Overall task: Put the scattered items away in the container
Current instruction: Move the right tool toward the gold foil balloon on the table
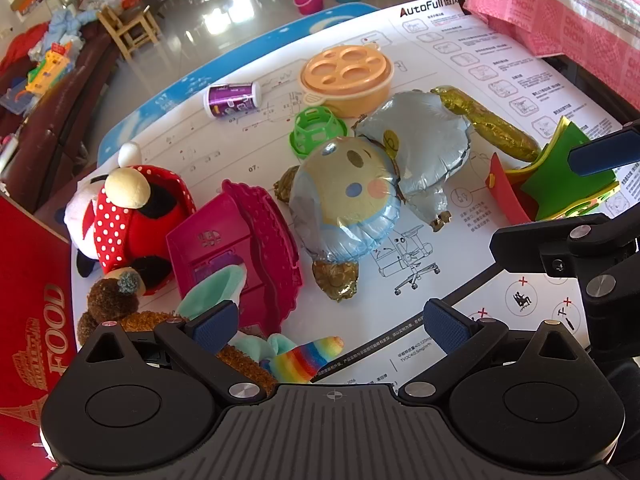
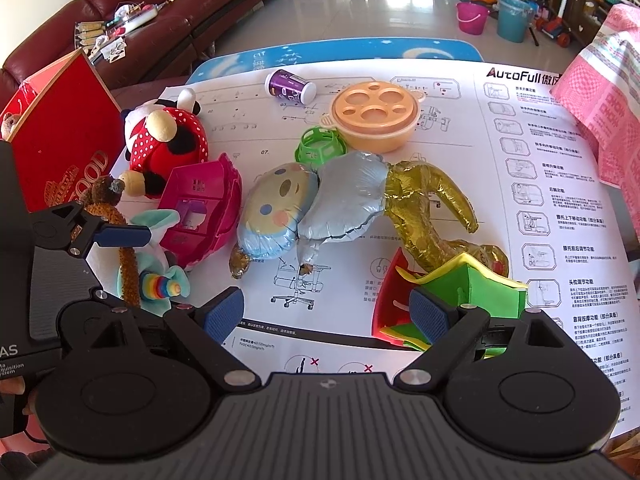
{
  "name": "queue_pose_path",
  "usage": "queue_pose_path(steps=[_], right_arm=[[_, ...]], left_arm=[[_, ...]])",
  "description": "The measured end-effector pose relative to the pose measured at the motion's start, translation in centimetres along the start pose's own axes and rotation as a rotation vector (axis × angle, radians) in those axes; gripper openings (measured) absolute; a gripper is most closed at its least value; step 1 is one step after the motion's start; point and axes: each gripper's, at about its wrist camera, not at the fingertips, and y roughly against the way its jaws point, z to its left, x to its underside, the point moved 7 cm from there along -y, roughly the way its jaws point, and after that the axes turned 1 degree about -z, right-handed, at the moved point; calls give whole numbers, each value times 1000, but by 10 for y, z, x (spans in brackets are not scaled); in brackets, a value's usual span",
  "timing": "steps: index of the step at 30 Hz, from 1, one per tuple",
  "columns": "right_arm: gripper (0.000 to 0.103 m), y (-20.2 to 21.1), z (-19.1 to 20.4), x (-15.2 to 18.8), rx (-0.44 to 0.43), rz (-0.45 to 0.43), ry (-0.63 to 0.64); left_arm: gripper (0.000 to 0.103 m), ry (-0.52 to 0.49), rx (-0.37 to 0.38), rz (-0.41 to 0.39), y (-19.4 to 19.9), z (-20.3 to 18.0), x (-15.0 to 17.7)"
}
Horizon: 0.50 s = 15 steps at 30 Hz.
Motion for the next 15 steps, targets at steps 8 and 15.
queue_pose_path(steps=[8, 15], right_arm=[[92, 0, 0, 0, 1, 1, 0], [92, 1, 0, 0, 2, 1, 1]], left_arm=[[103, 5, 2, -1, 1, -1, 0], [103, 5, 4, 0, 1, 0, 0]])
